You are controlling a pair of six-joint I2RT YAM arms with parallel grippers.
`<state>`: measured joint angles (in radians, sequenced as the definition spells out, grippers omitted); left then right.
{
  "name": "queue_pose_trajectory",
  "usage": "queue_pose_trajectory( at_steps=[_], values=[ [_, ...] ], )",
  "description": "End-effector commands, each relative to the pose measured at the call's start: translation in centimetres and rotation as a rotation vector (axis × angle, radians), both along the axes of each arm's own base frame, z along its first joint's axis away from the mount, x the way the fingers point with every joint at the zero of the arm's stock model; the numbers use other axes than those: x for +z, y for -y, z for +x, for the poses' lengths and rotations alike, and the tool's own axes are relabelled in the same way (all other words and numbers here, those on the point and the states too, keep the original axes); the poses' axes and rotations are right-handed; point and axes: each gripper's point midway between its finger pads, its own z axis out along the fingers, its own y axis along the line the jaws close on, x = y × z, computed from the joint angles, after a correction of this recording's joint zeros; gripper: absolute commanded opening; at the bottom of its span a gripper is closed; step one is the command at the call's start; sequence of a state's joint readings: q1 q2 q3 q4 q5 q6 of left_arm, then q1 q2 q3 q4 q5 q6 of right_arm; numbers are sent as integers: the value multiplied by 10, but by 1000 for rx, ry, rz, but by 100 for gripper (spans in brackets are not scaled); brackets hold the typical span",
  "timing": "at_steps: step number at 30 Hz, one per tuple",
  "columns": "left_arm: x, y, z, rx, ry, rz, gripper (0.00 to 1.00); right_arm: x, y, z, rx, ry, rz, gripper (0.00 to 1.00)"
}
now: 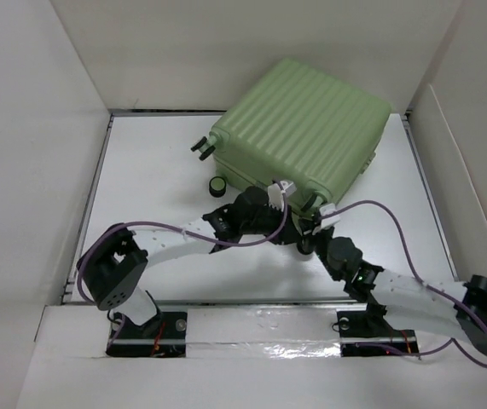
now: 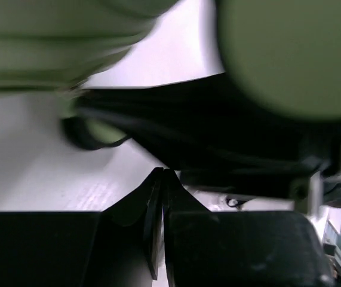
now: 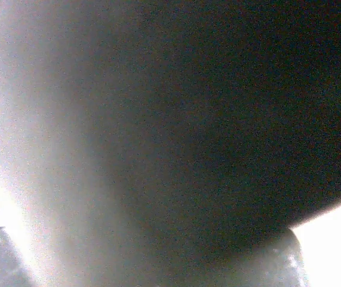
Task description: Pack the luggage
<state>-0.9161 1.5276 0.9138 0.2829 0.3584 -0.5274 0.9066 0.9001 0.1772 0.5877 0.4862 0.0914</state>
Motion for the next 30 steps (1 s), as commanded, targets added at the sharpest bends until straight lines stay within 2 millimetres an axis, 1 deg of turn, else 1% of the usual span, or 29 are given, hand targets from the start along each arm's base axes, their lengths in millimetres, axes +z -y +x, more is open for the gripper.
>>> queue_pose_trajectory(
  at_steps=[1,2,3,4,5,6,7,8,9,10,11,12,13,14,15,16,17,18,19,20,22,24,25,26,27,28,29,30],
  values=[
    [68,23,-3,-67,54,-233,0,41,-75,-13,219,-4,245,0],
    [67,19,0,-46,62,-212,0,43,-71,-9,183,3,271,0],
    [69,14,2,-36,97,-193,0,42,-67,-9,170,2,276,0],
    [80,7,3,-12,132,-195,0,40,-63,-9,155,-3,271,0],
    [74,-4,12,60,147,-144,0,41,-49,-8,112,-6,266,0],
    [71,-12,15,93,161,-125,0,44,-39,-5,81,-2,267,0],
    [84,-22,20,127,186,-150,0,47,-29,-4,55,1,264,0],
    [88,-24,17,123,192,-166,0,67,-15,-6,29,40,316,0],
    [93,-25,16,125,199,-184,0,56,0,-5,-14,6,285,0],
    [101,-26,16,132,211,-202,0,58,10,-6,-39,6,295,0],
    [107,-22,14,122,224,-217,3,52,21,-9,-65,-12,282,0],
    [122,-14,14,109,249,-250,9,65,30,-14,-70,24,346,0],
    [114,-6,19,101,237,-229,10,68,35,-16,-71,37,363,0],
    [119,4,14,48,222,-251,10,72,36,-19,-56,56,386,0],
    [133,15,14,10,227,-289,10,69,39,-20,-60,69,408,0],
    [119,27,14,-30,192,-277,10,71,41,-20,-60,80,410,0],
    [120,39,3,-102,179,-289,10,71,41,-20,-61,88,404,0],
    [128,52,-6,-146,181,-298,10,71,43,-20,-66,94,387,0],
    [112,62,-7,-167,162,-266,10,74,45,-19,-74,104,385,0],
    [109,67,-9,-181,168,-254,10,78,45,-19,-70,122,384,0],
    [101,76,-5,-188,157,-243,11,89,43,-20,-52,156,382,0],
    [98,81,0,-187,153,-228,11,92,40,-21,-31,167,389,0],
    [99,88,4,-193,158,-228,11,94,39,-21,-24,175,382,0],
    [100,92,4,-212,155,-229,11,94,35,-20,-13,175,373,0],
    [109,98,7,-218,165,-230,11,95,33,-19,-5,176,361,0],
    [99,106,7,-228,153,-215,11,97,30,-19,11,180,354,0],
    [97,110,9,-232,145,-207,11,102,19,-19,55,183,342,0],
    [108,117,12,-240,151,-219,11,99,16,-18,51,165,339,0]
  ],
)
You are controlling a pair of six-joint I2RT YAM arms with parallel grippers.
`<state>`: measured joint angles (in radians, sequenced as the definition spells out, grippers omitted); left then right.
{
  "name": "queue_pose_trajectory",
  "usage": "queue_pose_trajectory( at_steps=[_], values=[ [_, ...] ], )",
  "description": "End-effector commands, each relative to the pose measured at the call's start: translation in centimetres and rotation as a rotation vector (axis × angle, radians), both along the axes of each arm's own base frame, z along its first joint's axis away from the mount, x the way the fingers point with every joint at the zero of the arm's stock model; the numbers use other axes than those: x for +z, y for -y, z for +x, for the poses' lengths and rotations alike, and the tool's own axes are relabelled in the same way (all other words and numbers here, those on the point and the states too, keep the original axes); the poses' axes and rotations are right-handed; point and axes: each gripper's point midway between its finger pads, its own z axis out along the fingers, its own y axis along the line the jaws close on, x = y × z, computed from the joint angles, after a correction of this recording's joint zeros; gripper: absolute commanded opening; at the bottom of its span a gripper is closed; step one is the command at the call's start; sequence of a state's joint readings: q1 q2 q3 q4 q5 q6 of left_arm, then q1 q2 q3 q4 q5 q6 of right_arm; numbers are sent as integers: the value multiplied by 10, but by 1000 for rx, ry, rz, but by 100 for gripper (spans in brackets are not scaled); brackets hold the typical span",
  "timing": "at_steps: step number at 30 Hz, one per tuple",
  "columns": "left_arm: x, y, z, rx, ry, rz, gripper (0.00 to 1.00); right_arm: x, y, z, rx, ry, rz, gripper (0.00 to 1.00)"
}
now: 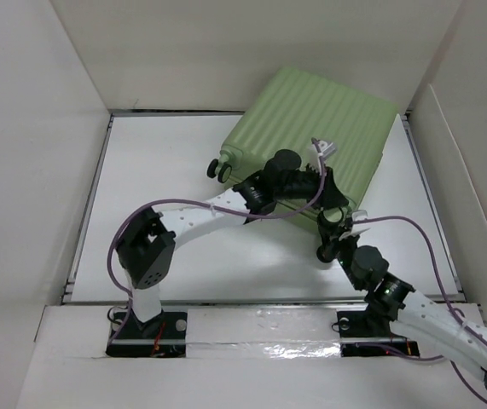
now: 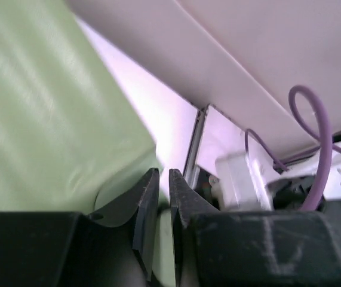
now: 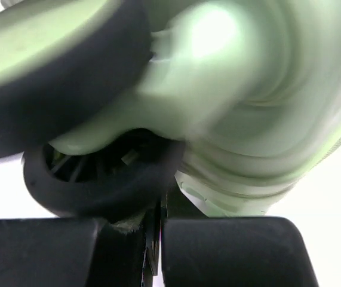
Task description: Pack the luggage
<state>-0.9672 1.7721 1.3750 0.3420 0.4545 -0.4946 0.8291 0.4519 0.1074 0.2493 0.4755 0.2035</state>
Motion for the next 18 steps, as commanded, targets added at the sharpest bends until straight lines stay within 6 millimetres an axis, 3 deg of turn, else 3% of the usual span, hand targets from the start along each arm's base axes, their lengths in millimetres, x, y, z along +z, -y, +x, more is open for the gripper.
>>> queue_pose_trajectory(
  at_steps=[1,2,3,4,6,7,8,9,10,11,12,14,15,16,17,18],
  values=[
    [-5,21,-11,-93,-12,35,11,86,-32,0,112,181,187,0],
    [-5,20,-6,-96,-24,45,11,93,-34,1,114,208,209,0],
    [-8,22,-7,-105,-37,63,11,78,-42,2,138,187,186,0],
    [1,31,-2,-122,-13,65,11,77,-46,2,153,198,178,0],
    [-3,30,-2,-132,-39,125,11,80,-53,4,147,197,193,0],
    [6,34,2,-124,-26,116,11,72,-60,7,140,184,166,0],
    [6,31,7,-94,-18,138,11,69,-62,8,108,179,163,0],
    [6,26,12,-83,-29,148,11,82,-63,11,73,220,214,0],
    [9,21,9,-93,-40,138,11,61,-68,18,39,192,155,0],
    [11,16,7,-112,-59,125,11,56,-65,21,-28,189,150,0],
    [11,11,9,-100,-72,125,12,68,-63,25,-63,229,208,0],
    [14,-18,26,4,-66,133,16,54,-67,26,-67,248,179,0],
    [30,-28,34,54,-41,82,25,64,-68,24,-49,277,232,0],
    [38,-55,30,109,-35,60,29,61,-70,23,-38,262,242,0],
    [44,-81,55,228,-19,39,33,70,-72,23,-31,262,267,0],
    [60,-100,65,299,2,-8,42,52,-75,24,-30,191,214,0]
  ],
)
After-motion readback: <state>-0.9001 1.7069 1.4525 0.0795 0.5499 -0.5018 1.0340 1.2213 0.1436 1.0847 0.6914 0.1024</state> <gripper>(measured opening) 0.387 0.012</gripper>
